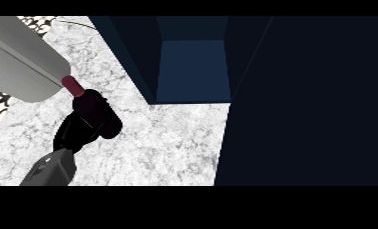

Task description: Pick up the wine, place it into the cabinet and close the cabinet

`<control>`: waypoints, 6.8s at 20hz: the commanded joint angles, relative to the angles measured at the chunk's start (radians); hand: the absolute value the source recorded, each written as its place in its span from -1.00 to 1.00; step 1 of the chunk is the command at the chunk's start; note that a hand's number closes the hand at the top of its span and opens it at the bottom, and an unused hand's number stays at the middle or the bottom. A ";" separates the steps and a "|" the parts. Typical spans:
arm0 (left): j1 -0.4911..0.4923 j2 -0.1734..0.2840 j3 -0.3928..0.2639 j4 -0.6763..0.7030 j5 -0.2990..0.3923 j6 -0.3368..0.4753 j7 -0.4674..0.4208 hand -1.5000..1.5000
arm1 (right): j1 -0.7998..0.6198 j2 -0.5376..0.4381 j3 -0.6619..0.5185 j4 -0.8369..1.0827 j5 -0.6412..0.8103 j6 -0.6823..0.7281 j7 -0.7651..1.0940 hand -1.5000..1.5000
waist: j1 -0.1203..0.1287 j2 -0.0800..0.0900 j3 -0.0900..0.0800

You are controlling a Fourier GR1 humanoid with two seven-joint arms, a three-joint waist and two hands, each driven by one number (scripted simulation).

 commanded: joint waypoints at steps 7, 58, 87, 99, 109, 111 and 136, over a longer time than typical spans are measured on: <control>-0.025 -0.007 -0.116 -0.068 -0.153 0.075 -0.210 1.00 | -0.003 -0.010 -0.012 -0.103 -0.052 -0.021 0.101 -1.00 | -0.002 -0.004 0.000; -0.293 -0.265 -0.615 -0.907 -0.073 1.098 0.465 1.00 | 0.102 0.015 -0.029 -0.071 -0.076 0.027 -0.002 -1.00 | 0.004 -0.002 0.002; -0.369 -0.265 -0.692 -0.348 0.118 1.082 0.068 1.00 | 0.139 0.027 -0.130 0.045 -0.174 0.125 -0.141 -1.00 | -0.001 0.004 0.002; -0.439 -0.265 -0.597 -0.108 0.249 1.044 -0.138 1.00 | 0.096 0.003 -0.156 0.002 -0.214 0.114 -0.066 -1.00 | -0.016 0.007 0.002; -0.541 -0.265 -0.555 0.036 0.366 1.026 -0.175 1.00 | 0.062 0.028 -0.083 -0.017 -0.165 0.084 -0.017 -1.00 | -0.037 0.009 0.001; -0.645 -0.265 -0.494 0.113 0.344 1.009 -0.140 1.00 | 0.055 0.024 -0.116 0.010 -0.174 0.096 -0.056 -1.00 | -0.038 0.014 0.001; -0.707 -0.245 -0.494 0.355 0.276 1.157 -0.131 1.00 | 0.018 0.059 -0.036 0.007 -0.132 0.079 -0.043 -1.00 | -0.081 0.031 0.000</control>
